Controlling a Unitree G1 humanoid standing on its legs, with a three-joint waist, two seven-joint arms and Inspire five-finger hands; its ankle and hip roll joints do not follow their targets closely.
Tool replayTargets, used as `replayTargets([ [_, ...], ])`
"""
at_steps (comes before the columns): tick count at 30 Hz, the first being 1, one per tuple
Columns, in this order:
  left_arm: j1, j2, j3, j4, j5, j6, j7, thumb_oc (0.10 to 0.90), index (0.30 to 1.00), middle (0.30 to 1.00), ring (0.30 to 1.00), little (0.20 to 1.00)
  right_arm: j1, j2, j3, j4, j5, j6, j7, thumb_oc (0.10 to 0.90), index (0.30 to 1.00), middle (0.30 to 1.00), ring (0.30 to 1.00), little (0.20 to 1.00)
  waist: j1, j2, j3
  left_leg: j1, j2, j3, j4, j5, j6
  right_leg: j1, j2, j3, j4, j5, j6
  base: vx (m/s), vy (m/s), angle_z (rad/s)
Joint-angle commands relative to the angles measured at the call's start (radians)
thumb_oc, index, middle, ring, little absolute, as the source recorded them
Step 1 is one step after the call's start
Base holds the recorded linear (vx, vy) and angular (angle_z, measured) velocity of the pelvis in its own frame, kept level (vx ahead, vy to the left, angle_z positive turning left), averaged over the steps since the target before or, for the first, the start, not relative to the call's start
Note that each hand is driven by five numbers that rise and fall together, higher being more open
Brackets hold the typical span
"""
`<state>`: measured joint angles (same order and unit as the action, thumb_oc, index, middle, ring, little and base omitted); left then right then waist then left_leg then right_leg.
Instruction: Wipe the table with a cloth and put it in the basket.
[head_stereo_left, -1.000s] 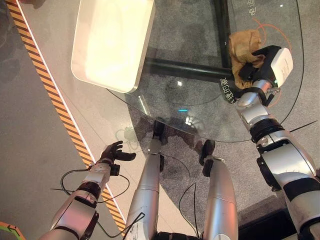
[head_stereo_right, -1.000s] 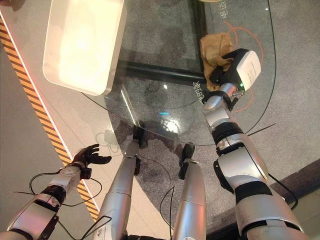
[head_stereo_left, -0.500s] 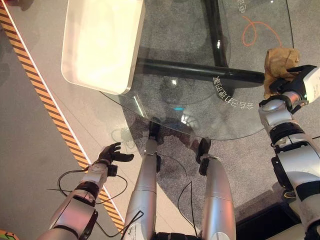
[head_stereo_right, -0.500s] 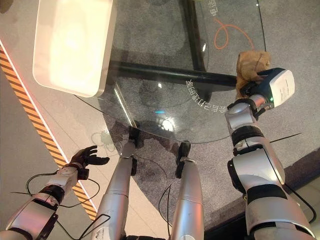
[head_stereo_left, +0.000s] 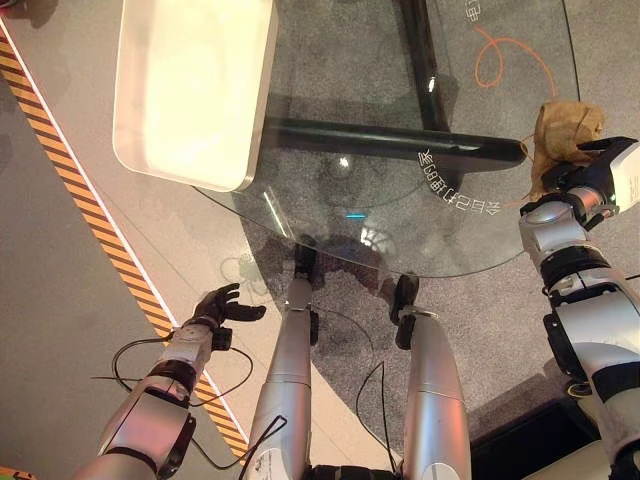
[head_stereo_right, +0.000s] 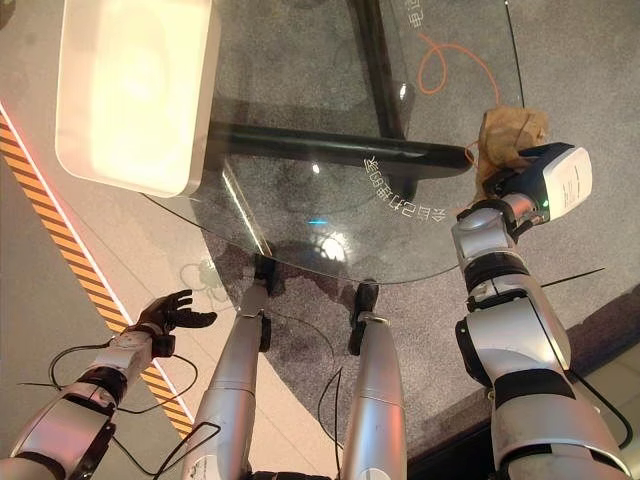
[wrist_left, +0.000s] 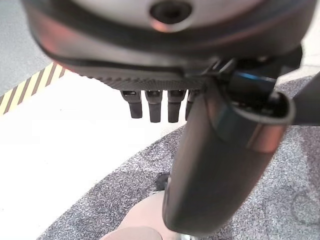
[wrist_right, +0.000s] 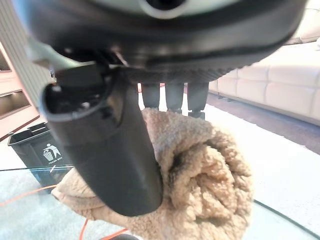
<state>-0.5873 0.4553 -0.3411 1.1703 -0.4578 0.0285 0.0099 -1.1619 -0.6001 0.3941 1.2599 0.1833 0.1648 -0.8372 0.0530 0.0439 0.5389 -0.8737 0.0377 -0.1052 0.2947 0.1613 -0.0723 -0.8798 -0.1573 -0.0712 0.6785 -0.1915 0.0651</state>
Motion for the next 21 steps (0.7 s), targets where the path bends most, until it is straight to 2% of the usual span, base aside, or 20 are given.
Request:
replayTargets([
  [1, 0.001, 0.014, -0.003, 0.082, -0.023, 0.005, 0.015, 0.8, 0.9, 0.9, 0.9, 0.9, -0.034, -0.156, 0.08, -0.043, -0.109, -0.052, -0.062, 0.1, 0.3, 0.3, 0.3, 0.2, 0.01, 0.025, -0.019, 0.045, -0.067, 0.084, 0.116, -0.184, 0.087, 0.009, 0.092, -0.05, -0.19, 0.143, -0.03, 0.0, 0.0, 0.0],
  [8, 0.014, -0.004, -0.015, 0.058, -0.026, 0.002, 0.034, 0.8, 0.9, 0.9, 0.9, 0.9, -0.08, -0.125, 0.152, -0.17, -0.189, -0.088, -0.042, 0.1, 0.3, 0.3, 0.3, 0.2, 0.014, 0.027, -0.019, 0.043, -0.072, 0.081, 0.119, -0.184, 0.085, 0.009, 0.09, -0.054, -0.189, 0.138, -0.034, 0.0, 0.002, -0.03],
  [14, 0.032, -0.028, -0.024, 0.016, -0.019, 0.005, 0.059, 0.8, 0.9, 0.9, 0.9, 0.9, -0.118, -0.083, 0.23, -0.352, -0.232, -0.048, -0.033, 0.1, 0.3, 0.3, 0.3, 0.2, 0.024, 0.029, -0.019, 0.042, -0.079, 0.081, 0.122, -0.182, 0.084, 0.013, 0.087, -0.064, -0.185, 0.127, -0.044, 0.0, 0.002, -0.04],
  [21, 0.041, -0.048, -0.035, -0.002, -0.011, 0.009, 0.076, 0.8, 0.9, 0.9, 0.9, 0.9, -0.137, -0.042, 0.271, -0.451, -0.262, -0.017, -0.023, 0.1, 0.3, 0.3, 0.3, 0.2, 0.033, 0.036, -0.019, 0.044, -0.087, 0.08, 0.12, -0.177, 0.085, 0.017, 0.084, -0.071, -0.184, 0.123, -0.05, 0.0, 0.0, 0.0],
])
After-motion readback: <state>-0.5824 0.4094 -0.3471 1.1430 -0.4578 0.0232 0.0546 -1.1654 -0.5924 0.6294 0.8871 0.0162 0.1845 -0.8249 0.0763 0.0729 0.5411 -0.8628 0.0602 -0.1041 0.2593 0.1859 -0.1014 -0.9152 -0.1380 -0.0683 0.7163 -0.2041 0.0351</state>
